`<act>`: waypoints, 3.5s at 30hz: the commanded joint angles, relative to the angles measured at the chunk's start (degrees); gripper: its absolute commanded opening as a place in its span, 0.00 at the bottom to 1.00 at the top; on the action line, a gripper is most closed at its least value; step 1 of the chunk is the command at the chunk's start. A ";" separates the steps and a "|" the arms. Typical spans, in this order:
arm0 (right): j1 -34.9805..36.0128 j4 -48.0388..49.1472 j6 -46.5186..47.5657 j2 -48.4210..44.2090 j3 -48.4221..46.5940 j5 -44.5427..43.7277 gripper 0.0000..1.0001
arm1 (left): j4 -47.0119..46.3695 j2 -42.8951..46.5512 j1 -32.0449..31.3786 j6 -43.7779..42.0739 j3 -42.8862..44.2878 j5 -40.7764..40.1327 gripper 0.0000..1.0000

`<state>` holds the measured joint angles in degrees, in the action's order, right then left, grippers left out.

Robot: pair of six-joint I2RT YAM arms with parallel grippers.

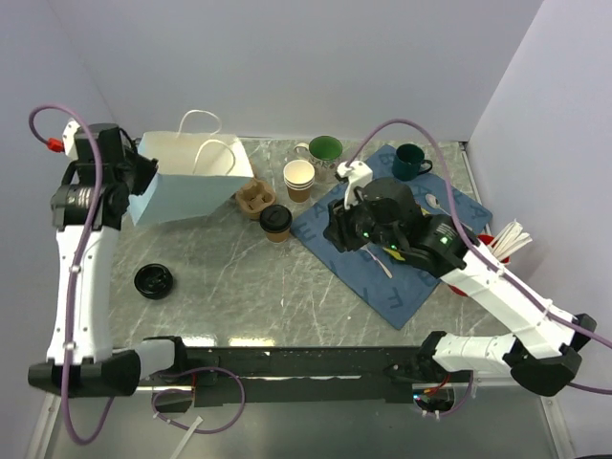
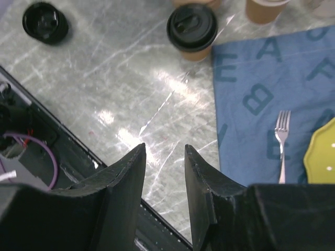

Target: Pack the takeout coffee

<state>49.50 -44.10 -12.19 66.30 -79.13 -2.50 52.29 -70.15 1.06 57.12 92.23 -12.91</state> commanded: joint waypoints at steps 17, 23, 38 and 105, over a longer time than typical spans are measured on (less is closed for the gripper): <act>-3.44 -0.47 -4.51 -16.37 -0.42 -11.56 0.43 | 14.59 18.28 0.26 -6.85 -2.03 42.87 0.01; -3.53 -1.87 -6.27 -17.52 1.35 -11.82 0.43 | 13.71 22.86 0.17 -7.20 -15.84 43.76 0.01; -3.53 -5.29 -13.37 -11.47 -0.93 -1.55 0.46 | 17.67 22.34 0.26 -9.75 -27.54 36.55 0.51; -0.45 -29.73 -27.10 7.27 -19.56 -3.20 0.56 | -10.64 -45.77 -10.29 -56.06 18.69 31.37 0.70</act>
<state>48.97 -71.33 -37.67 76.86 -94.28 -2.68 41.50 -112.36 -9.26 7.18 106.59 12.82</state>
